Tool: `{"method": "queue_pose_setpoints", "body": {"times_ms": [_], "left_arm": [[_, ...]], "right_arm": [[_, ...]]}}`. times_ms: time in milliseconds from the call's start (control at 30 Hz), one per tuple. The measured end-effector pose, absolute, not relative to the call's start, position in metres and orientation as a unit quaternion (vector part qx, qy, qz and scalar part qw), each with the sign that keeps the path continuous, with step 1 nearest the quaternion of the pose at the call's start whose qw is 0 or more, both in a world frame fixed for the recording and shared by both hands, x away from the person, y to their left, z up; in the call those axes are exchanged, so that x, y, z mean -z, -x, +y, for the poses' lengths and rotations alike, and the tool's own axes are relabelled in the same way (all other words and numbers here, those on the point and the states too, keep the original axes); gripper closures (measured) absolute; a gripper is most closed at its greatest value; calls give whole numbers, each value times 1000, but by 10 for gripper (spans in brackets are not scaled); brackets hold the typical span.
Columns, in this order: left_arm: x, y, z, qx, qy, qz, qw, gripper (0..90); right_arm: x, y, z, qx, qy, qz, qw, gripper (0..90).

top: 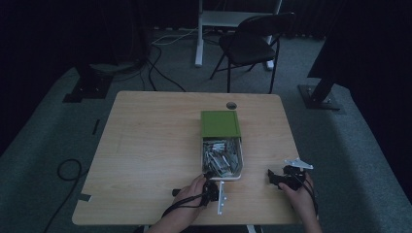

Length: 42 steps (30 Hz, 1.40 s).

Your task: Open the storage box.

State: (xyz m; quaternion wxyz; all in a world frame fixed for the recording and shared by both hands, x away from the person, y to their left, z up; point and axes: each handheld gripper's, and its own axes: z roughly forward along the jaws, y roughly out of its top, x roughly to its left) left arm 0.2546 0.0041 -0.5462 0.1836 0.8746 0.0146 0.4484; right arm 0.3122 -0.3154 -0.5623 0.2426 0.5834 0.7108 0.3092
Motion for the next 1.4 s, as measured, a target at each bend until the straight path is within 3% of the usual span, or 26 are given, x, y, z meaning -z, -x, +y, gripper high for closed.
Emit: {"method": "queue_pose_setpoints", "body": {"times_ms": [733,967,1400], "left_arm": [[546,-240,5,-430,-880,31,199,677],[538,-240,9,-389,-884,51,254,626],[514,-235,28,-310,-881,108,340,626]], "right_arm": [[562,-312,-315,-309,-583,711,243,107],[562,-312,-315,-309,-583,711,243,107],[562,-312,-315,-309,-583,711,243,107]]}}
